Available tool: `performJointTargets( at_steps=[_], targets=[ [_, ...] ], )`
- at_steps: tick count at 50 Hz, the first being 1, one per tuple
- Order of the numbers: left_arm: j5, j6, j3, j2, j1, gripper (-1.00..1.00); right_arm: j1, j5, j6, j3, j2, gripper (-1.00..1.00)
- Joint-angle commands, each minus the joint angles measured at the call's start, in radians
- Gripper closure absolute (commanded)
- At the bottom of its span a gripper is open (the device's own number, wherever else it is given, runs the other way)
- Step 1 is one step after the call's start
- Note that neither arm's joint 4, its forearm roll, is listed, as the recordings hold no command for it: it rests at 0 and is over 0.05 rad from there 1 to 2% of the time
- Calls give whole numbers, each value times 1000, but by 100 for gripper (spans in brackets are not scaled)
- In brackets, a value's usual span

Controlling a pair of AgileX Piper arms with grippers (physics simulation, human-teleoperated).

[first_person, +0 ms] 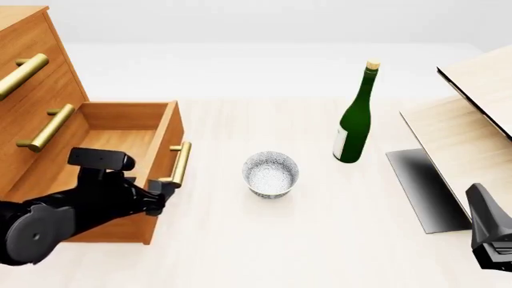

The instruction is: Put the bowl in the bottom drawer of the cabinet and close it.

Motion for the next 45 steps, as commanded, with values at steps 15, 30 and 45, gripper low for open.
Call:
performJointTargets(
  at_steps=[15, 30, 45],
  targets=[
    [115, -83, -29, -201, -42, -100, 0, 1, 0, 0, 0, -100],
    [173, -71, -41, -281, -32, -100, 0, 1, 0, 0, 0, -100],
    [192, -87, -58, -349, -40, -100, 0, 1, 0, 0, 0, -100]
  ],
)
